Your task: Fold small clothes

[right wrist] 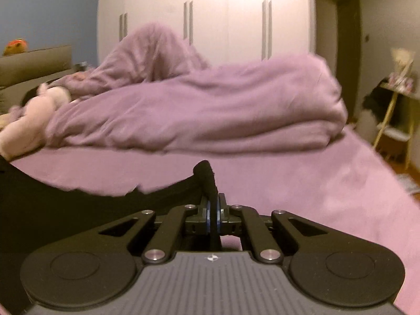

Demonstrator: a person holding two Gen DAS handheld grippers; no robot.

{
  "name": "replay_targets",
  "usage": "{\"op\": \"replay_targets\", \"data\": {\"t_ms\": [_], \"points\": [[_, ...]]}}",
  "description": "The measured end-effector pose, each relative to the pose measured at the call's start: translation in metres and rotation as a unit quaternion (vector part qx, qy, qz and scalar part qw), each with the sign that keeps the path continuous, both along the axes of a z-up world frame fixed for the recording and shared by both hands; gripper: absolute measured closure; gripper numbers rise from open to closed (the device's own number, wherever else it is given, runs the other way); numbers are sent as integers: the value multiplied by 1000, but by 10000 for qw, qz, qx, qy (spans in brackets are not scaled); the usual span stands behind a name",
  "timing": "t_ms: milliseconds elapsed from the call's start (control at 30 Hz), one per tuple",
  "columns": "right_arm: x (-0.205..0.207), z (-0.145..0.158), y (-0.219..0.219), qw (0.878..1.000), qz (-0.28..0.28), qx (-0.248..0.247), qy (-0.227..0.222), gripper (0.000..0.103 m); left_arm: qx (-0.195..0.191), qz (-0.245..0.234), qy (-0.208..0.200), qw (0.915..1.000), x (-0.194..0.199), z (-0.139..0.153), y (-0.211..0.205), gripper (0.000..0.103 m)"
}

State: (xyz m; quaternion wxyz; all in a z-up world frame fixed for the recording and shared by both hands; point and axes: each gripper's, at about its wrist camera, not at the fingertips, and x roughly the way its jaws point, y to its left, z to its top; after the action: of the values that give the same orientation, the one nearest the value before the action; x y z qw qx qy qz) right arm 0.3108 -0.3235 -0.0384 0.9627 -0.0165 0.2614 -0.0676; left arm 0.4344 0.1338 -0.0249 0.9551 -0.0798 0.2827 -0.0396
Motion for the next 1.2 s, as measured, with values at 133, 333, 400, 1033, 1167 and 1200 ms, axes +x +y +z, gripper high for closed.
{"op": "replay_targets", "data": {"t_ms": [133,333,400,1033,1167,1200], "points": [[48,-20,1,9992,-326,-194,85,100,54,376,108,9992,33,-21,-13,96],[74,-70,0,9971,-502,-213,529,99,761,600,596,9935,52,-73,-30,83],[74,-82,-6,9951,-623,-38,769,97,718,726,670,9925,45,-78,-23,76],[7,-129,41,8975,962,4287,385,76,-344,-199,170,9991,-27,-109,-60,31],[-17,-128,-28,9019,99,4318,-12,76,-420,364,193,9983,-28,-113,-31,26],[-27,-131,-46,8937,-61,4483,-157,77,-516,380,181,9978,-30,-114,-23,29]]}}
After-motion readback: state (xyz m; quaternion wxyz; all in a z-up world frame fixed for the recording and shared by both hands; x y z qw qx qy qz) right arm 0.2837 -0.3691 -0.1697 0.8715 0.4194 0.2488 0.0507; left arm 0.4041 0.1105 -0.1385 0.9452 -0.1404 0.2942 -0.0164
